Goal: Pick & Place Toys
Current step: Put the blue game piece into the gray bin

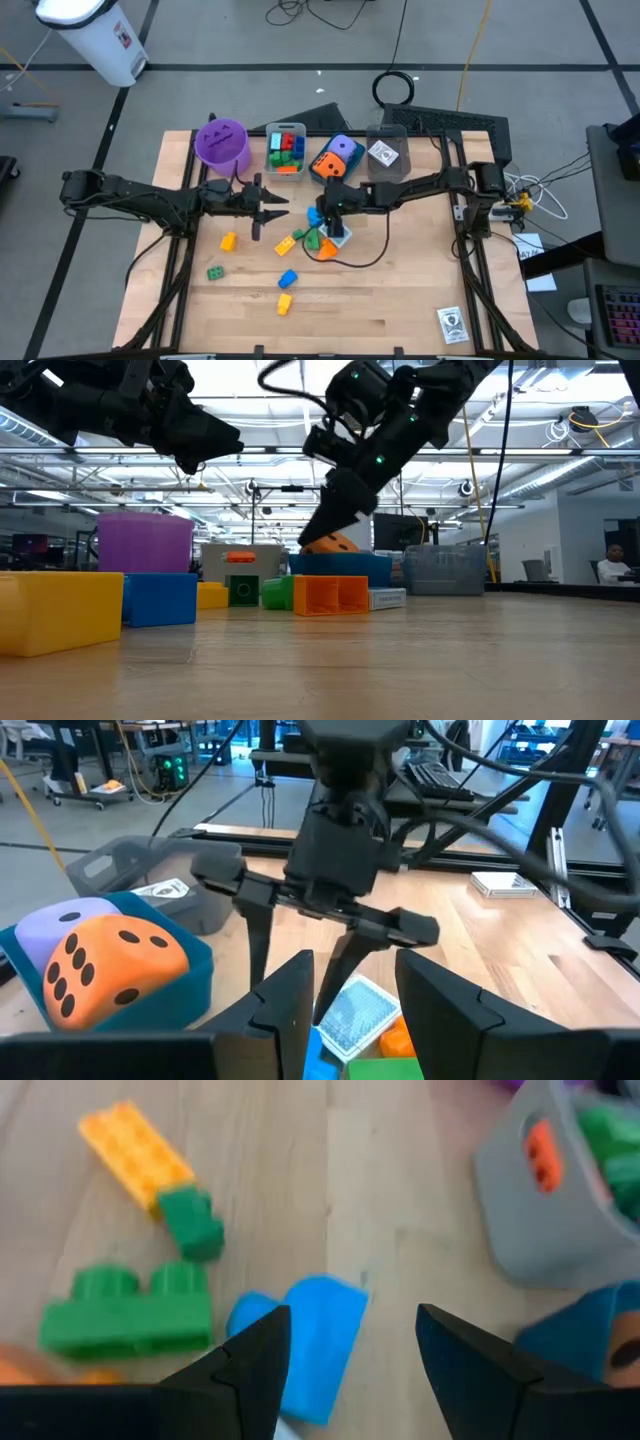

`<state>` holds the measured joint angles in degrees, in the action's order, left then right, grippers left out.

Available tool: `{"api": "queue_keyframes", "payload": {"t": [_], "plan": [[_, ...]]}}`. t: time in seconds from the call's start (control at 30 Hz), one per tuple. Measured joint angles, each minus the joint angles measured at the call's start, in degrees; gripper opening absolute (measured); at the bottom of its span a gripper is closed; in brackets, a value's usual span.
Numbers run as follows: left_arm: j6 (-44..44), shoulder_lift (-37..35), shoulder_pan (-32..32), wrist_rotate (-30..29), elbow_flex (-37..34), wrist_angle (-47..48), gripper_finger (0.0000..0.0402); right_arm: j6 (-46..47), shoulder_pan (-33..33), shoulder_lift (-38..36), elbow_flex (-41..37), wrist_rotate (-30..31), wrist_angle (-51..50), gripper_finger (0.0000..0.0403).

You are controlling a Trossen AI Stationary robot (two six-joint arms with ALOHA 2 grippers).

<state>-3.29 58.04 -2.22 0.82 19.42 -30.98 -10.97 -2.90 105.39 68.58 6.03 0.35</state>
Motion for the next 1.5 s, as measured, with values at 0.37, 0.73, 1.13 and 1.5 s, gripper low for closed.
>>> {"api": "queue_keyframes", "payload": {"t": [0.37,0.73,1.13,1.5], "plan": [[-0.1,0.0,0.0,0.0,0.0,0.0,0.0150,4.5,-1.3,0.0,0.0,-0.4,1.9,0.0268],[-0.2,0.0,0.0,0.0,0.0,0.0,0.0150,6.0,-1.6,0.3,-2.4,-1.7,2.7,0.0301],[-0.3,0.0,0.0,0.0,0.0,-0.1,0.0150,7.3,-1.5,2.2,-5.6,-2.5,8.2,0.0295],[-0.5,0.0,0.0,-0.9,0.0,-0.1,0.0150,8.6,-1.5,5.0,-5.4,-4.8,10.0,0.0295]]}}
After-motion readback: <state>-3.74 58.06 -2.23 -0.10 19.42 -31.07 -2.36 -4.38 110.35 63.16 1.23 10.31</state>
